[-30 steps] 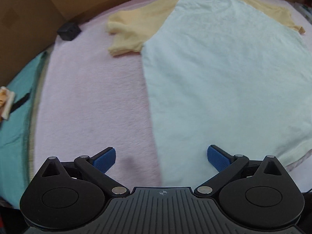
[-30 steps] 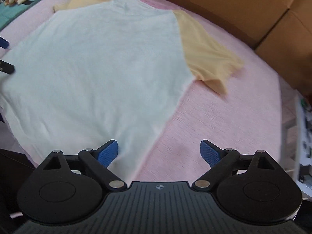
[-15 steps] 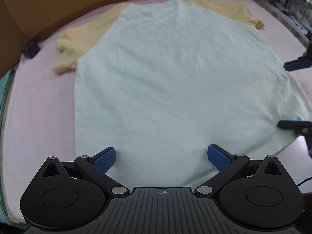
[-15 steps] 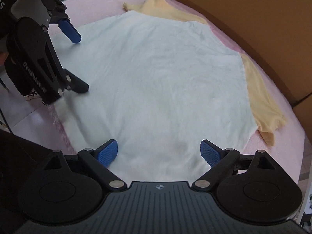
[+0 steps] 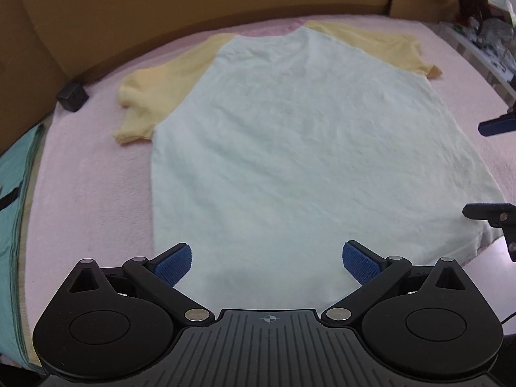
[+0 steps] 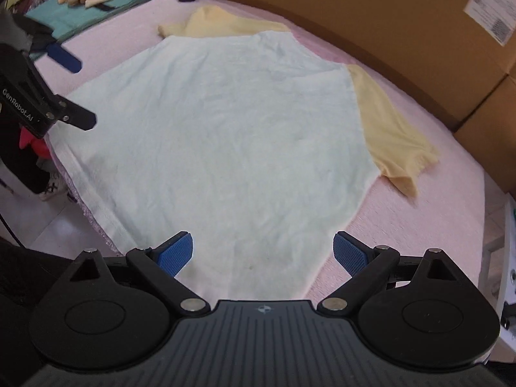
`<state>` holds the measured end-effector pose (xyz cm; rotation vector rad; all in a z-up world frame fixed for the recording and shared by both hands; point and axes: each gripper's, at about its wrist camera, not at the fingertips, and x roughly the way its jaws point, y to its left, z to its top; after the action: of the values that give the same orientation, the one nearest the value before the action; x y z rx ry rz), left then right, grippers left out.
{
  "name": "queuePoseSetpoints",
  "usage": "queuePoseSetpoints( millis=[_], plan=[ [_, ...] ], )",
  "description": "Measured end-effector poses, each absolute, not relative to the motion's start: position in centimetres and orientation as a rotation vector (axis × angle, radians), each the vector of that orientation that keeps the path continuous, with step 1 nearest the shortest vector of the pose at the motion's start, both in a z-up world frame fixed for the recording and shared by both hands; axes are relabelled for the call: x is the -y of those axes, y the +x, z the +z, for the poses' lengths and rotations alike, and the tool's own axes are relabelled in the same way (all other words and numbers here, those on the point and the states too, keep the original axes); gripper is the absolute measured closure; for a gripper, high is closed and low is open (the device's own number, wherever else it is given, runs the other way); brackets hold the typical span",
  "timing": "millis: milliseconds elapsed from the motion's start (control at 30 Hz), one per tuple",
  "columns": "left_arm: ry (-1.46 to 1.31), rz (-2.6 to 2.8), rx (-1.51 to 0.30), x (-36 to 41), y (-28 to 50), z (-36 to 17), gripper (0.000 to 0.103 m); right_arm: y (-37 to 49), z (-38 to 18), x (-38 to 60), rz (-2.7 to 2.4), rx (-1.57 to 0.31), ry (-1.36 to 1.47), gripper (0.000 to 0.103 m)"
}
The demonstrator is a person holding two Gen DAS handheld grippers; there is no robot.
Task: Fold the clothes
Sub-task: 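Move both open grippers over the shirt body toward its hem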
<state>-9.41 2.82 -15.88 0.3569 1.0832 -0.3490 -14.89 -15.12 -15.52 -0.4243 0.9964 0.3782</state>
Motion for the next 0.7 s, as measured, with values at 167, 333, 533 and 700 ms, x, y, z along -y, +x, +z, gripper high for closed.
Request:
queuePoseSetpoints(
  millis=[167, 333, 533, 700],
  plan=[
    [0.360, -0.331, -1.132, -5.3, -11.7, -18.1, 0.001, -17.3, -17.2, 17.3, 0.345, -1.046, -0.554, 0.007],
    [0.338, -0.233, -1.123, -9.6, -12.5, -16.2, 0.000, -18.2, -15.7, 21.7, 0.217, -1.091, -0.512, 0.007],
    [0.317, -0.106, -1.118, -12.0, -10.7, -15.4, 0.000, -15.9, -14.5, 19.5, 0.261, -1.027, -0.432, 0.007],
    [0.279, -0.128, -1.127, -13.7, -11.8, -15.5, 0.000, -15.5, -17.3, 17.7, 0.321, -1.088, -0.531, 0.008]
  ],
)
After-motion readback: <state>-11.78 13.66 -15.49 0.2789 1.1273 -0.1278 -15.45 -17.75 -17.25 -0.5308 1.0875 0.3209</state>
